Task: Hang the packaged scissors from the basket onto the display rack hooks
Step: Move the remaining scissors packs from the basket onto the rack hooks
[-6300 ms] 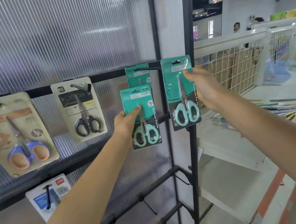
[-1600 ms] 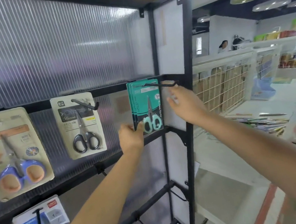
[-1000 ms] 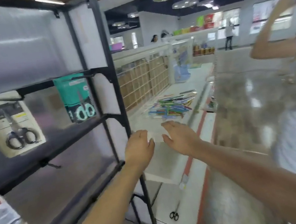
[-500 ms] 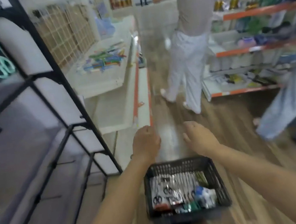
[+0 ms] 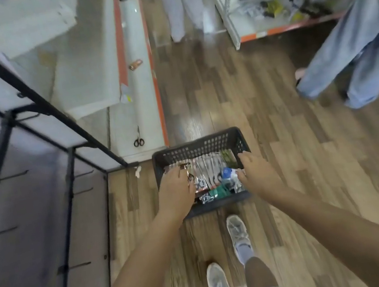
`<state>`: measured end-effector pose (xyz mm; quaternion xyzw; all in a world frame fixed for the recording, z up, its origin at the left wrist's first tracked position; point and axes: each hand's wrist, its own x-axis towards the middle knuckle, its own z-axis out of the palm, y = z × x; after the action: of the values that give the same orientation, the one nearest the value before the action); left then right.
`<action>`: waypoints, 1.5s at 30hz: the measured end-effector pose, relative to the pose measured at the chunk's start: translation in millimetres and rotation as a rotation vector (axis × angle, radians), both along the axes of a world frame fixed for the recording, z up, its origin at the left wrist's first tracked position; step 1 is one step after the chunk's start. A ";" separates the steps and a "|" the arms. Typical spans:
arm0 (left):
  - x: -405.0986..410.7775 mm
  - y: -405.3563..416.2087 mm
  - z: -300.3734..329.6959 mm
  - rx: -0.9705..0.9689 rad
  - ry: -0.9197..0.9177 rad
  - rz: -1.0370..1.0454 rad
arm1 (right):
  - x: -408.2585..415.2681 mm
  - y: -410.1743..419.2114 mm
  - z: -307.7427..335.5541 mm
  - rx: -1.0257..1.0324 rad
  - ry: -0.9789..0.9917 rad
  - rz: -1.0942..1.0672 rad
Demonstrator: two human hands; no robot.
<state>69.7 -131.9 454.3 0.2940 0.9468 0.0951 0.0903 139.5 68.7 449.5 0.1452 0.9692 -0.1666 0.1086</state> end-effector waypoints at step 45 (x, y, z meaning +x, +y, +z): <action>-151.3 168.1 -621.1 -0.025 -0.229 0.156 | -199.8 88.2 -601.5 -0.175 -0.068 -0.019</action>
<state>-81.6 36.2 -166.9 0.2058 0.9513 0.1231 0.1938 -60.3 156.8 -152.0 0.1500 0.9453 -0.2465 0.1521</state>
